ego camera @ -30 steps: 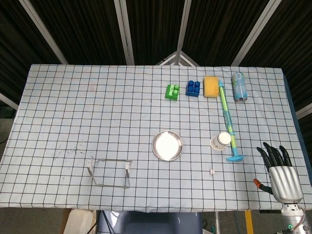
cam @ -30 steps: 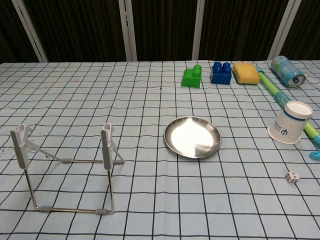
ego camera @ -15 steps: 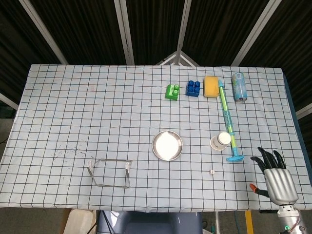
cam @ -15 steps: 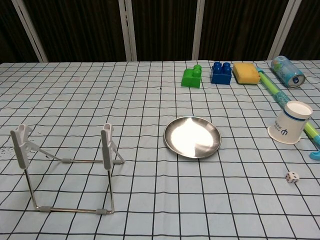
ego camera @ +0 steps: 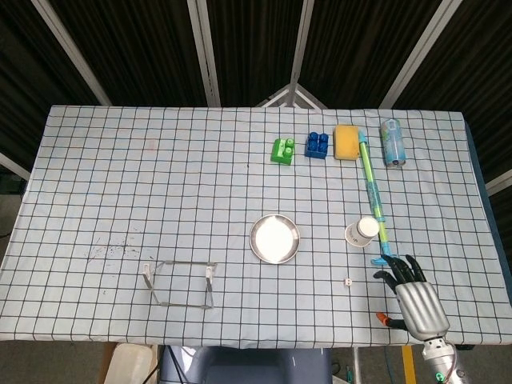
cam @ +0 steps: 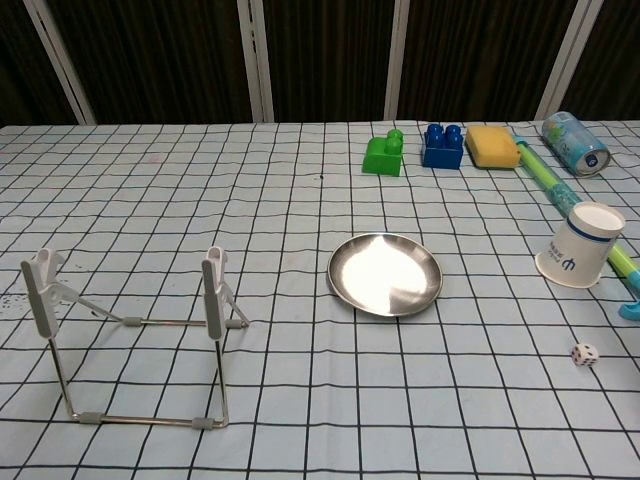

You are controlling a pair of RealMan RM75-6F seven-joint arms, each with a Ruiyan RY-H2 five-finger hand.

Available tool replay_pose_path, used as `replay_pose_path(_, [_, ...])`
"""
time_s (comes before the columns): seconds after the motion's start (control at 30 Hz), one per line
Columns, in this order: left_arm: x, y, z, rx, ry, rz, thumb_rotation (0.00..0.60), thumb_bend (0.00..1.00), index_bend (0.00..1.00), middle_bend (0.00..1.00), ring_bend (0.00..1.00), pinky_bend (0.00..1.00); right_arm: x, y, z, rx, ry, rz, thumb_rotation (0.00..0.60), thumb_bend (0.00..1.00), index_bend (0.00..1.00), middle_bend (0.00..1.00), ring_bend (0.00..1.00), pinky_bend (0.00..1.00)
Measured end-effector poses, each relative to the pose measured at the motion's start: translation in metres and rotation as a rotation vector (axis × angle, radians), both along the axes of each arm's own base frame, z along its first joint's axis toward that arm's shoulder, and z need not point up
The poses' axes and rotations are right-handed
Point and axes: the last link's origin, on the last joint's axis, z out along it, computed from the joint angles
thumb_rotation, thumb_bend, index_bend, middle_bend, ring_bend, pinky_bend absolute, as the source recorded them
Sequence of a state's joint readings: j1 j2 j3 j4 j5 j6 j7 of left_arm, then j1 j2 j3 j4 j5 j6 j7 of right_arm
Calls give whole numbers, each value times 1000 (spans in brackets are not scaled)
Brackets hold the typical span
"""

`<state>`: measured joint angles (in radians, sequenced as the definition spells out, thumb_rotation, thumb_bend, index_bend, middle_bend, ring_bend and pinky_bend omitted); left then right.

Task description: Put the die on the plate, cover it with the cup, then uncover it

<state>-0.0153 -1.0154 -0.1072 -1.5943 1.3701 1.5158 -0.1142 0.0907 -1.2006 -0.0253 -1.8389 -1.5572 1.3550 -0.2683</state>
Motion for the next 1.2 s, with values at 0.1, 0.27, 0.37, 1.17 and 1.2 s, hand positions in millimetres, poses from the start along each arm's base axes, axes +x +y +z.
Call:
replay_pose_path(0.1, [0, 1, -1, -3, 5, 2, 600, 678, 261, 0, 0, 95, 2, -4, -11, 2, -3, 6, 600, 119, 352, 142, 136, 0])
replay_pose_path(0.27, [0, 4, -4, -15, 17, 5, 600, 678, 262, 0, 0, 95, 0, -13, -27, 32, -14, -23, 600, 120, 352, 143, 137, 0])
replay_pose_path(0.37, [-2, 7, -5, -16, 18, 14, 600, 678, 262, 0, 0, 95, 0, -21, -37, 53, -26, -43, 600, 119, 352, 143, 139, 0])
replay_pose_path(1.17, [-6, 11, -5, -32, -4, 34, 600, 677, 265, 0, 0, 95, -14, -56, -75, 57, -25, -93, 600, 141, 390, 163, 156, 0])
replay_pose_path(1.2, [-6, 11, -5, -34, -6, 35, 600, 677, 266, 0, 0, 95, -13, -56, -76, 56, -27, -92, 600, 154, 399, 170, 160, 0])
